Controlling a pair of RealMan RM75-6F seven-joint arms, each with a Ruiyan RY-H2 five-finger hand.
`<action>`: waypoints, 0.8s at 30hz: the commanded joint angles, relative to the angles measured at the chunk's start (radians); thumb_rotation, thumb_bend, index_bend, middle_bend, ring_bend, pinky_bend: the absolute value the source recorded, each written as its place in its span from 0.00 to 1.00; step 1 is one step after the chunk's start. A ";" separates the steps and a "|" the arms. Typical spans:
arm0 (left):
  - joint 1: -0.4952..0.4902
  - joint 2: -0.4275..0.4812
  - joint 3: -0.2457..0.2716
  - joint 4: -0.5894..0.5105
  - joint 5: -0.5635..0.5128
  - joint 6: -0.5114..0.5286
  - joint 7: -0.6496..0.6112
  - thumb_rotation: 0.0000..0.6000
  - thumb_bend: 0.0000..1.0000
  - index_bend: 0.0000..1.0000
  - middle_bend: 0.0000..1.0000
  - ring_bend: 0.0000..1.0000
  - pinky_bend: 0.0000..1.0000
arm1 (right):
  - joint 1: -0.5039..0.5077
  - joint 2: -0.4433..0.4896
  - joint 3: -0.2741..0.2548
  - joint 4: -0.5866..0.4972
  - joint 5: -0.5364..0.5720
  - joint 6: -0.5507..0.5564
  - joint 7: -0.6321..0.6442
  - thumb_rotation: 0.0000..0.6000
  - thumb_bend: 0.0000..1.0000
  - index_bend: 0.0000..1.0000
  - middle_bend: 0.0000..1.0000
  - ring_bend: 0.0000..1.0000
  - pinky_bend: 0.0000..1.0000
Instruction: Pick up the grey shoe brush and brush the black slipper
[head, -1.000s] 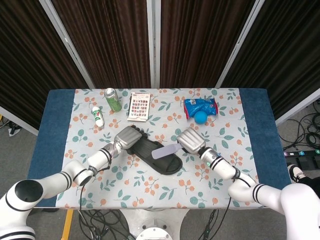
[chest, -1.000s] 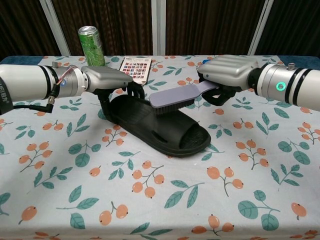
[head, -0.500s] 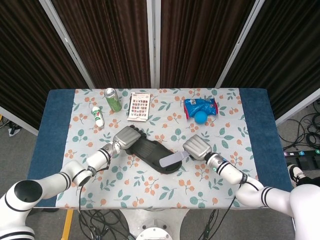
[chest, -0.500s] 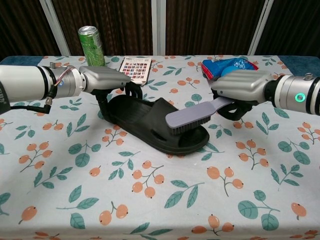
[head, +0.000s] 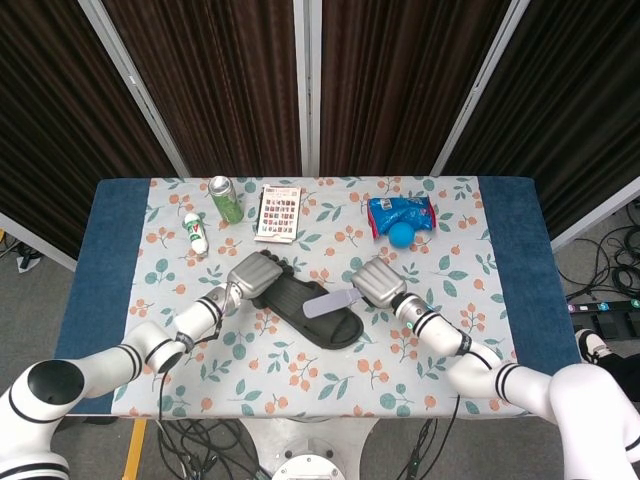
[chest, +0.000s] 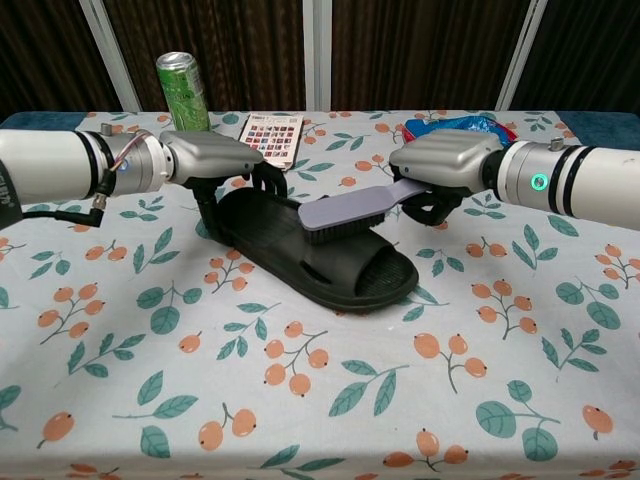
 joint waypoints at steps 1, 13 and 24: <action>0.006 -0.001 0.004 0.002 0.001 0.005 0.001 1.00 0.25 0.42 0.45 0.28 0.23 | -0.008 0.007 -0.023 -0.009 -0.003 -0.009 0.002 1.00 0.50 1.00 1.00 1.00 1.00; 0.014 0.024 -0.007 -0.018 -0.011 0.023 0.016 1.00 0.24 0.33 0.37 0.23 0.23 | -0.109 0.215 -0.099 -0.213 -0.076 0.117 0.068 1.00 0.50 1.00 1.00 1.00 1.00; 0.059 0.157 -0.043 -0.217 -0.055 0.118 0.113 1.00 0.23 0.14 0.18 0.10 0.18 | -0.140 0.247 -0.027 -0.167 0.119 0.079 -0.028 1.00 0.48 1.00 1.00 1.00 1.00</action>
